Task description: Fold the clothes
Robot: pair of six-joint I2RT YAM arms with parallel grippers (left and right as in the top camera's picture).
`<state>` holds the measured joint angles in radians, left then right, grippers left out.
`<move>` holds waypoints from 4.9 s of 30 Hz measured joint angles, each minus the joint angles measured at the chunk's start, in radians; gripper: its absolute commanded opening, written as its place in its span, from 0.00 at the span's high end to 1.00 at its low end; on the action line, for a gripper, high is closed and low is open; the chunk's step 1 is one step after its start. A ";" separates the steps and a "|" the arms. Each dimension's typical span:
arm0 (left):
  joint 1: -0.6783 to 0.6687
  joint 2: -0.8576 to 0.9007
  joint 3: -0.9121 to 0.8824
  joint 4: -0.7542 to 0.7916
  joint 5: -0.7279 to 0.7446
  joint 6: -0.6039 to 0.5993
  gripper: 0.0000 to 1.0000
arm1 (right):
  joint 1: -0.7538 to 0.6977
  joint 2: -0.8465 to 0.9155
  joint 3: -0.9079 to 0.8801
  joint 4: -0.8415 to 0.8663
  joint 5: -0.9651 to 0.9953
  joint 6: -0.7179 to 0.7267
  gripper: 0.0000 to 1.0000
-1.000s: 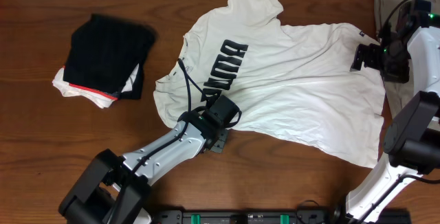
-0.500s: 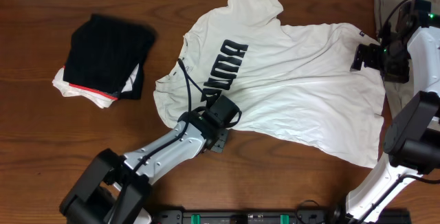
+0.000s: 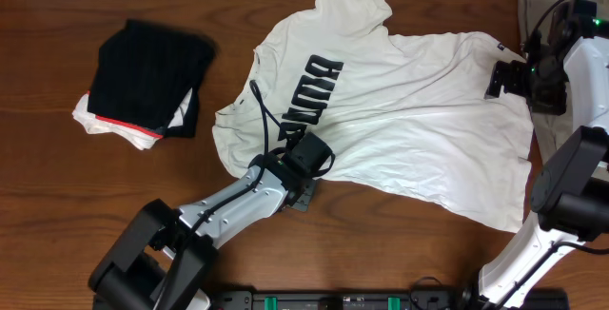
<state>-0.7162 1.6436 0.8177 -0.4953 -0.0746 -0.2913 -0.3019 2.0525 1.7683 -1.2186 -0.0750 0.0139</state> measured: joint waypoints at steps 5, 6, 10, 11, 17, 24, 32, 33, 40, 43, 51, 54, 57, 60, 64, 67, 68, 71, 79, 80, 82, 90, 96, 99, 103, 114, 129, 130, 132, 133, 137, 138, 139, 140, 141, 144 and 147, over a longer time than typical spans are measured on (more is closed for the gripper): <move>0.000 0.000 0.013 -0.075 0.005 0.000 0.94 | 0.000 0.000 0.000 0.000 0.000 0.000 0.01; 0.000 0.000 0.019 -0.102 0.012 0.000 0.94 | 0.000 0.000 0.000 0.000 0.000 0.000 0.01; 0.000 -0.021 0.057 -0.193 0.071 0.000 0.94 | 0.000 0.000 0.000 0.000 0.000 0.000 0.01; 0.000 -0.029 0.063 -0.201 0.087 0.000 0.94 | 0.000 0.000 0.000 0.000 0.000 0.000 0.01; 0.000 -0.065 0.081 -0.250 0.245 -0.037 0.93 | 0.000 0.000 0.000 0.000 0.000 0.000 0.01; -0.024 -0.065 0.081 -0.301 0.307 -0.104 0.86 | 0.000 0.000 0.000 0.000 0.000 0.000 0.01; -0.114 -0.065 0.081 -0.308 0.323 -0.174 0.83 | 0.000 0.000 0.000 0.000 0.000 0.000 0.01; -0.127 -0.065 0.081 -0.308 0.329 -0.182 0.83 | 0.000 0.000 0.000 0.000 0.000 0.000 0.01; -0.167 -0.065 0.081 -0.309 0.359 -0.206 0.88 | 0.000 0.000 0.000 0.000 0.000 0.000 0.01; -0.167 -0.065 0.081 -0.309 0.325 -0.205 0.75 | 0.000 0.000 0.000 0.000 0.000 0.000 0.01; -0.172 -0.065 0.081 -0.309 0.245 -0.206 0.42 | 0.000 0.000 0.000 0.000 0.000 0.000 0.01; -0.184 -0.065 0.081 -0.308 0.211 -0.206 0.42 | 0.000 0.000 0.000 0.000 0.000 0.000 0.01; -0.197 -0.065 0.079 -0.296 0.193 -0.206 0.42 | 0.000 0.000 0.000 0.000 0.000 0.000 0.01; -0.203 -0.065 0.079 -0.278 0.175 -0.206 0.42 | 0.000 0.000 0.000 0.000 0.000 0.000 0.01; -0.204 -0.065 0.079 -0.264 0.140 -0.206 0.43 | 0.000 0.000 0.000 0.000 0.000 0.000 0.01; -0.204 -0.065 0.079 -0.263 0.121 -0.206 0.44 | 0.000 0.000 0.000 0.000 0.000 0.000 0.01; -0.204 -0.065 0.079 -0.263 0.118 -0.206 0.44 | 0.000 0.000 0.000 0.000 0.000 0.000 0.01; -0.204 -0.065 0.079 -0.262 0.112 -0.206 0.50 | 0.000 0.000 0.000 0.000 0.000 0.000 0.01; -0.204 -0.031 0.079 -0.259 0.102 -0.206 0.53 | 0.000 0.000 0.000 0.000 0.000 0.000 0.01; -0.204 -0.025 0.079 -0.259 0.101 -0.206 0.53 | 0.000 0.000 0.000 0.000 0.000 0.000 0.01; -0.204 -0.014 0.079 -0.258 0.100 -0.206 0.53 | 0.000 0.000 0.000 0.000 0.000 0.000 0.01; -0.204 0.004 0.079 -0.255 0.096 -0.204 0.76 | 0.000 0.000 0.000 0.000 0.000 0.000 0.01; -0.204 0.004 0.079 -0.255 0.097 -0.206 0.94 | 0.000 0.000 0.000 0.000 0.000 0.000 0.01; -0.204 0.004 0.079 -0.255 0.097 -0.206 0.94 | 0.000 0.000 0.000 0.000 0.000 0.000 0.01; -0.204 0.004 0.079 -0.255 0.128 -0.206 0.94 | 0.000 0.000 0.000 0.000 0.000 0.000 0.01; -0.204 0.004 0.079 -0.255 0.333 -0.208 0.94 | 0.000 0.000 0.000 0.000 0.000 0.000 0.01; -0.204 0.004 0.079 -0.301 0.557 -0.209 0.70 | 0.000 0.000 0.000 0.000 0.000 0.000 0.01; -0.202 0.004 0.079 -0.311 0.562 -0.211 0.69 | 0.000 0.000 0.000 0.000 0.000 0.000 0.01; -0.196 0.004 0.079 -0.337 0.566 -0.213 0.67 | 0.000 0.000 0.000 0.000 0.000 0.000 0.01; -0.192 0.004 0.080 -0.344 0.566 -0.213 0.67 | 0.000 0.000 0.000 0.000 0.000 0.000 0.01; -0.167 -0.003 0.093 -0.375 0.533 -0.214 0.66 | 0.000 0.000 0.000 0.000 0.000 0.000 0.01; -0.161 -0.008 0.097 -0.379 0.516 -0.214 0.66 | 0.000 0.000 0.000 0.000 0.000 0.000 0.01; -0.156 -0.013 0.102 -0.388 0.487 -0.218 0.66 | 0.000 0.000 0.000 0.000 0.000 0.000 0.01; -0.152 -0.017 0.105 -0.391 0.454 -0.222 0.66 | 0.000 0.000 0.000 0.000 0.000 0.000 0.01; -0.149 -0.021 0.105 -0.393 0.417 -0.229 0.66 | 0.000 0.000 0.000 0.000 0.000 0.000 0.01; -0.145 -0.023 0.105 -0.395 0.307 -0.249 0.66 | 0.000 0.000 0.000 0.000 0.000 0.000 0.01; -0.143 -0.023 0.104 -0.394 0.229 -0.276 0.66 | 0.000 0.000 0.000 0.000 0.000 0.000 0.01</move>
<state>-0.8597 1.6211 0.9218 -0.8894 0.1547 -0.5671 -0.3019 2.0525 1.7683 -1.2186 -0.0750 0.0139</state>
